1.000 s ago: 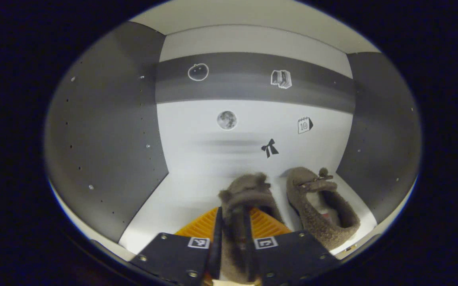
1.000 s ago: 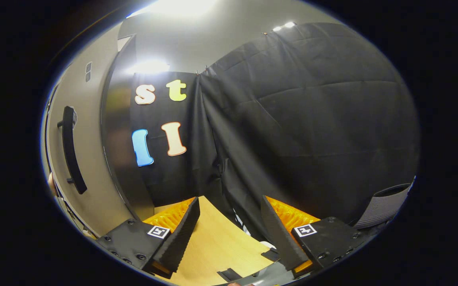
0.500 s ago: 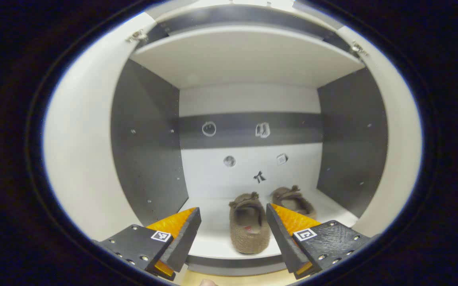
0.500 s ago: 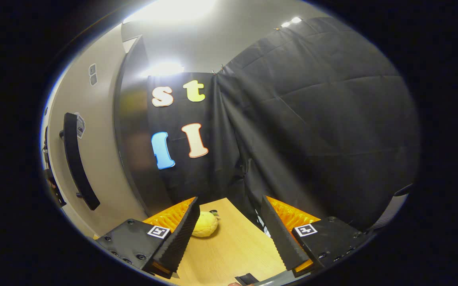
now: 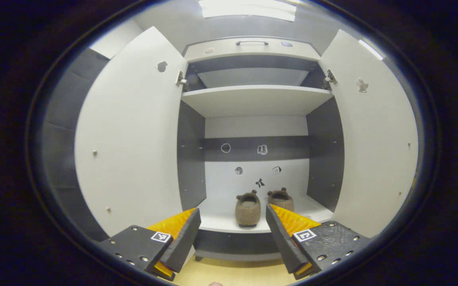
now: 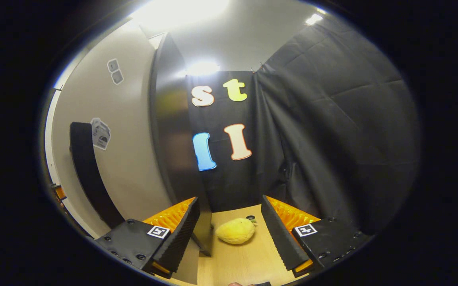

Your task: Grab one shoe with the right hand and put it into the shoe cabinet, grab the other shoe with the left hand and put it into the shoe cabinet; then close the right door with the right hand and the left door with the left hand.

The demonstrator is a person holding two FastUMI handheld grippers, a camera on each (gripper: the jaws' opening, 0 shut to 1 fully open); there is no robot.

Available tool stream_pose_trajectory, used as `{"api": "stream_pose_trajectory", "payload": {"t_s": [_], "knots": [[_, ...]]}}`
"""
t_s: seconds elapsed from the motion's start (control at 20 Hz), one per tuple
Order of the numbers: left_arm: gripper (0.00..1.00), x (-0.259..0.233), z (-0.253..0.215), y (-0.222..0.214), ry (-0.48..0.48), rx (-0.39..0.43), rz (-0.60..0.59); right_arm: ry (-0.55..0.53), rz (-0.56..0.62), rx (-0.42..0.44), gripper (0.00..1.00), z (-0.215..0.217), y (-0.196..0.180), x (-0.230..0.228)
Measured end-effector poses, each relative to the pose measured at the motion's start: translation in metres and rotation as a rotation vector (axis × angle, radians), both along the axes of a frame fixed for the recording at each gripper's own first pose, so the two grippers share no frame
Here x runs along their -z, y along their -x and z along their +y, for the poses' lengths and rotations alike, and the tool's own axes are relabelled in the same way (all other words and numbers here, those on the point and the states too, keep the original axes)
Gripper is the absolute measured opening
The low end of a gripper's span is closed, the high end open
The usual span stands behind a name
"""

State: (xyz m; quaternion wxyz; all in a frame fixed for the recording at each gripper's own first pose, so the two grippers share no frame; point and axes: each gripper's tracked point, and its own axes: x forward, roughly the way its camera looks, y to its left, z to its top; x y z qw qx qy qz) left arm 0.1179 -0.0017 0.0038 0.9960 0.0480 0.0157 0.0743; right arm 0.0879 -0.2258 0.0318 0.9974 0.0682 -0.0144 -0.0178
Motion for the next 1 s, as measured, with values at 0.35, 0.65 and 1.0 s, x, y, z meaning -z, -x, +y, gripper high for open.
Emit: {"api": "stream_pose_trajectory", "payload": {"t_s": [0.35,0.65,1.0], "knots": [[1.0,0.046,0.004,0.051,-0.034,0.141,0.112,-0.032,-0.073,-0.017,0.98,0.033,0.029,-0.056],[0.95,0.06,0.029,0.075,0.079,0.194,0.129,0.043,-0.127,0.075,0.98,0.053,0.064,-0.079],[0.95,0.069,0.06,0.092,0.125,0.203,0.131,0.075,-0.113,0.136,0.98,0.067,0.069,-0.078]]}}
